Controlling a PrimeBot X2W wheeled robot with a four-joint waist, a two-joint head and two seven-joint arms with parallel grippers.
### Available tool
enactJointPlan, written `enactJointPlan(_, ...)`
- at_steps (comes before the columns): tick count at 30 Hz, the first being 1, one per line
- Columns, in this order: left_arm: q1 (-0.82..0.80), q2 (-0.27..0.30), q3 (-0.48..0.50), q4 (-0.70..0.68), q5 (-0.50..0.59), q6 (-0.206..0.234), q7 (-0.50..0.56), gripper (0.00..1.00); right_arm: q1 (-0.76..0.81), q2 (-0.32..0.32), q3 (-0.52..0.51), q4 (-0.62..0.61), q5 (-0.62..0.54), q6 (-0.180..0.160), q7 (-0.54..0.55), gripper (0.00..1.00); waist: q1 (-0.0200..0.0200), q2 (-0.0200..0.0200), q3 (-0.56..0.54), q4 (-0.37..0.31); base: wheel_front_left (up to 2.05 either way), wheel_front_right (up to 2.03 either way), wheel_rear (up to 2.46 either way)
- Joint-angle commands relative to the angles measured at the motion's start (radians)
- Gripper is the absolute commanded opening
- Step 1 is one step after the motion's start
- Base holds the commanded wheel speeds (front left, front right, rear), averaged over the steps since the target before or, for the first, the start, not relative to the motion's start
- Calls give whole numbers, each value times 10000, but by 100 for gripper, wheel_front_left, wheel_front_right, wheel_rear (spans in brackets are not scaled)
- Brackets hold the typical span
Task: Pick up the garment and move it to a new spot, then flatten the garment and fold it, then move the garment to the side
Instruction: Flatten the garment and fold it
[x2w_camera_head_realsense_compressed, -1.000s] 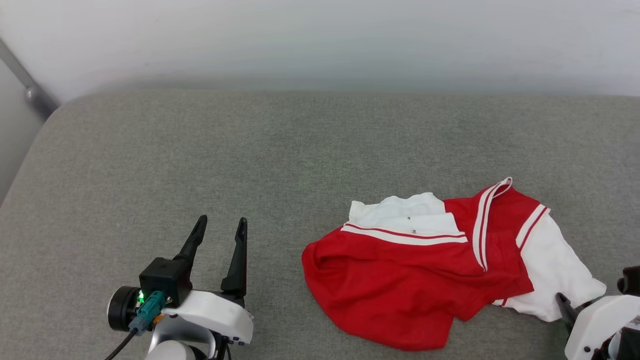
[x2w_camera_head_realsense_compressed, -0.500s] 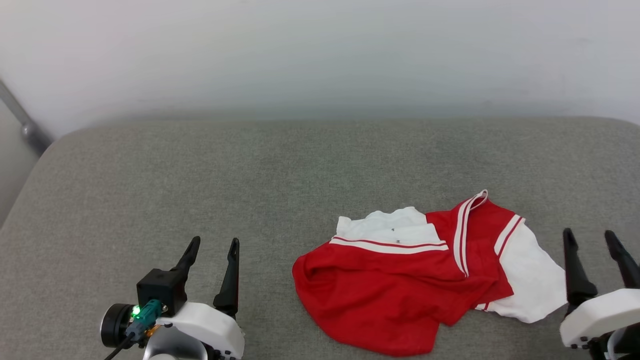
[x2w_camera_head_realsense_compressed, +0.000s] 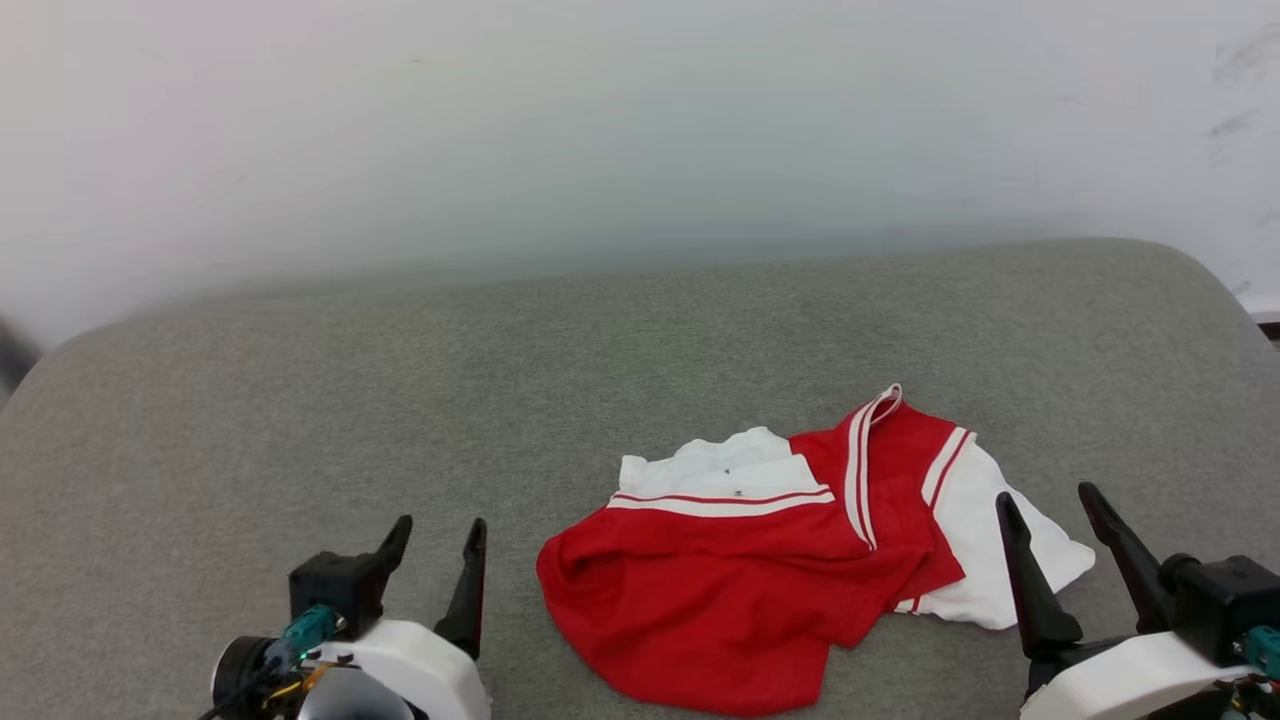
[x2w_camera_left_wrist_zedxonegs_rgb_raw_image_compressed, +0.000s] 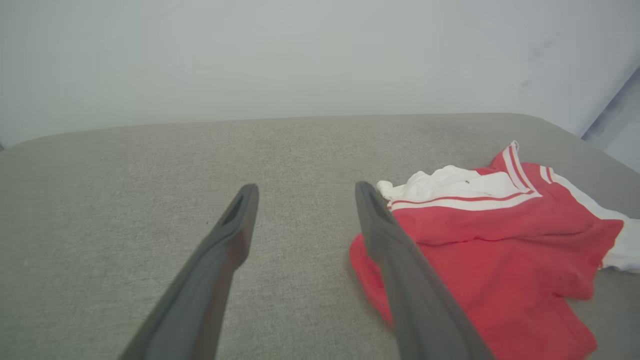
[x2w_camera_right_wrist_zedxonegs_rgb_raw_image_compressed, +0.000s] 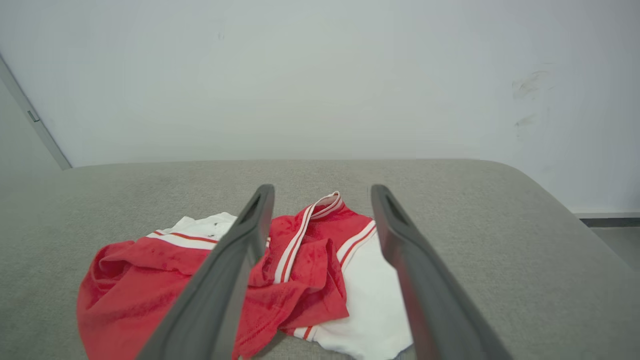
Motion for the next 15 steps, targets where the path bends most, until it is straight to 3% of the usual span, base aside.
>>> enactJointPlan(1, -119, -15, -30, 21, -52, -56, 77, 100, 157, 22, 39, -64, 8, -7, 8, 100, 1, 0, 0, -64, 0, 0, 0)
enactJointPlan(5, -831, -109, -273, 209, -224, -452, 706, 100, 130, 37, 201, -225, 13, -7, 93, 100, 1, 0, 91, -194, 0, 0, 0)
enactJointPlan(15, -4385, -434, -1189, 1704, -613, -2082, 3414, 100, -431, 37, 445, -605, 40, -7, 140, 100, 1, 0, 1313, -612, 0, 0, 0)
